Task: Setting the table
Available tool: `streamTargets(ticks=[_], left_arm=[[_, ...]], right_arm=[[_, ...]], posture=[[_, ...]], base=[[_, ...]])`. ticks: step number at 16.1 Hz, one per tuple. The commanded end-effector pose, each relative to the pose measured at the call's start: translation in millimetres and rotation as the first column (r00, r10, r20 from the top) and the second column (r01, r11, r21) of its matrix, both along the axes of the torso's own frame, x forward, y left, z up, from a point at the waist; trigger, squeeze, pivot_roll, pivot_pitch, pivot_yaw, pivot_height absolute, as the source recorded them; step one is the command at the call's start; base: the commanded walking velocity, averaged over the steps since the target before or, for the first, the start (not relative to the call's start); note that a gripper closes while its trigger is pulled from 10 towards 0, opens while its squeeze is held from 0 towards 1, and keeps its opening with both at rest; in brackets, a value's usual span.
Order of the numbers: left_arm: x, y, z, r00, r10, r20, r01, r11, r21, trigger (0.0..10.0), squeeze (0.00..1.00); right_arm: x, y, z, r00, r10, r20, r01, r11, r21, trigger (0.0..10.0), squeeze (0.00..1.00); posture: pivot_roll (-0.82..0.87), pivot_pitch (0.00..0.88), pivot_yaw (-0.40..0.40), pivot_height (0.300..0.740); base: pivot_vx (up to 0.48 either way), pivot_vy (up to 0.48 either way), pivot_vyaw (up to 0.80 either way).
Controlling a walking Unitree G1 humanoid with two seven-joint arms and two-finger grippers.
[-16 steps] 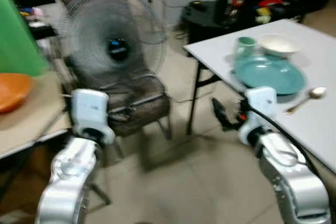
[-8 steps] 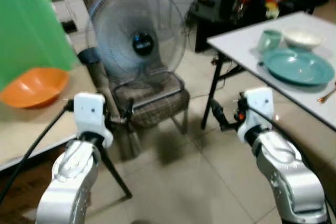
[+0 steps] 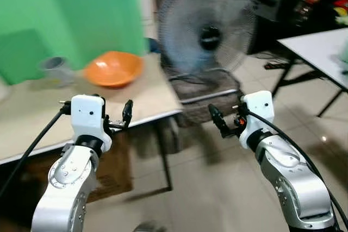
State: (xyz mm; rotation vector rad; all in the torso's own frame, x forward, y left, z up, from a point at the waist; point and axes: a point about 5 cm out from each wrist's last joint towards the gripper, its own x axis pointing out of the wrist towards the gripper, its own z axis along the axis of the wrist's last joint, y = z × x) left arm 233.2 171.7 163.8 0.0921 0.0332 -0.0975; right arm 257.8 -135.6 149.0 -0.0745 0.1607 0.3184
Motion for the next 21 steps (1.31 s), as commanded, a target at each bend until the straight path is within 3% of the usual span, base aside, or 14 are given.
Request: streamTargets(ticks=[1,13,14,15,16,18,19,21], left_arm=[[1.3,5.8,3,1.000,0.014,0.008,-0.015,1.000,0.016,10.0,1.00],[11.4,15.3,9,0.999,0.019,0.033,-0.021,0.998,0.059,10.0,1.00],[16.1,13.4,9,0.999,0.018,0.036,-0.021,0.998,0.066,10.0,0.90],[20.9,9.3,10,0.999,0.012,0.044,-0.015,0.997,0.070,10.0,0.49],[24.4,4.0,9,0.999,-0.005,0.044,0.002,0.998,0.069,10.0,0.19],[26.0,-1.2,9,0.998,-0.026,0.053,0.023,0.998,0.064,10.0,0.17],[27.4,-4.7,7,0.998,-0.038,0.048,0.035,0.998,0.060,10.0,0.06],[27.8,-6.3,5,0.998,-0.049,0.047,0.047,0.997,0.057,10.0,0.04]], right_arm=[[2.2,5.7,7,0.999,0.028,0.033,-0.029,0.999,0.017,10.0,1.00],[16.0,0.8,6,1.000,-0.024,0.019,0.022,0.995,0.095,10.0,1.00],[13.5,-1.9,4,0.999,-0.048,0.012,0.047,0.994,0.100,10.0,1.00],[10.8,-4.9,2,0.998,-0.063,0.006,0.062,0.993,0.096,10.0,1.00],[8.3,-7.6,0,0.997,-0.075,0.005,0.074,0.993,0.092,10.0,1.00],[6.7,-9.7,0,0.996,-0.086,0.005,0.085,0.992,0.093,10.0,1.00],[6.0,-9.6,0,0.996,-0.091,0.006,0.090,0.992,0.092,10.0,1.00],[5.7,-8.2,0,0.996,-0.090,0.008,0.089,0.992,0.089,10.0,1.00]], posture=[[0.12,0.000,0.039,0.740],[0.13,0.000,0.043,0.740],[0.12,0.000,0.061,0.740],[0.12,0.000,0.069,0.740],[0.11,0.000,0.085,0.740],[0.10,0.000,0.091,0.740],[0.10,0.000,0.094,0.740],[0.10,0.000,0.090,0.740]], base=[[0.000,0.364,0.54],[0.000,0.334,0.00],[0.000,0.000,0.00],[0.000,0.000,0.00],[0.000,0.000,0.00],[0.000,0.000,0.00],[0.000,0.000,0.00],[0.291,0.000,0.00]])
